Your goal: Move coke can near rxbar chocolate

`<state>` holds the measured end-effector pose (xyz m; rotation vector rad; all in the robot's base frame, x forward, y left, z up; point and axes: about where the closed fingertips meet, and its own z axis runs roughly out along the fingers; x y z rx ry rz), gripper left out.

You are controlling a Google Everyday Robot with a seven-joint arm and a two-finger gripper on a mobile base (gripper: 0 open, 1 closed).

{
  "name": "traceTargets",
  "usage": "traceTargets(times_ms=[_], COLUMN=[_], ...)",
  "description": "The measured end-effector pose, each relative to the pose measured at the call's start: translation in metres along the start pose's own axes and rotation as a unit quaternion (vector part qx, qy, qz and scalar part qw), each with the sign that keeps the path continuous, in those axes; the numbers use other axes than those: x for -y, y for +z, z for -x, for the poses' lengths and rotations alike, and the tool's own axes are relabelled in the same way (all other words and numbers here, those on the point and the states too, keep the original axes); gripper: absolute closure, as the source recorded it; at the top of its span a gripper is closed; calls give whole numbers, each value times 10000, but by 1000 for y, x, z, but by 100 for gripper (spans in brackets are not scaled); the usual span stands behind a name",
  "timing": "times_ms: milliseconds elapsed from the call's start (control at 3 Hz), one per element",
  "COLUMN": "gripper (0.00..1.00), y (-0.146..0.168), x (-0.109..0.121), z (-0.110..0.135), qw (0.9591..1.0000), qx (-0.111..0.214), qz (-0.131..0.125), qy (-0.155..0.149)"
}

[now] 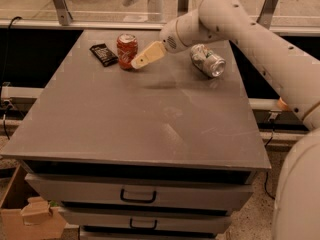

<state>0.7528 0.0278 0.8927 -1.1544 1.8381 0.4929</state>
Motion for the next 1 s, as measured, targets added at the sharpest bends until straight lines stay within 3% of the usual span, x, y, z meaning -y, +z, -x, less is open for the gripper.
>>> traceTargets(times_ms=[333,667,1000], gripper=[0,0,0], y=[-66,-149,-149], x=[27,62,63], z=[19,42,44], qw=[9986,9910,9907], qx=[377,768,781], qz=[-194,-842,-847], qy=[-312,-704,-727])
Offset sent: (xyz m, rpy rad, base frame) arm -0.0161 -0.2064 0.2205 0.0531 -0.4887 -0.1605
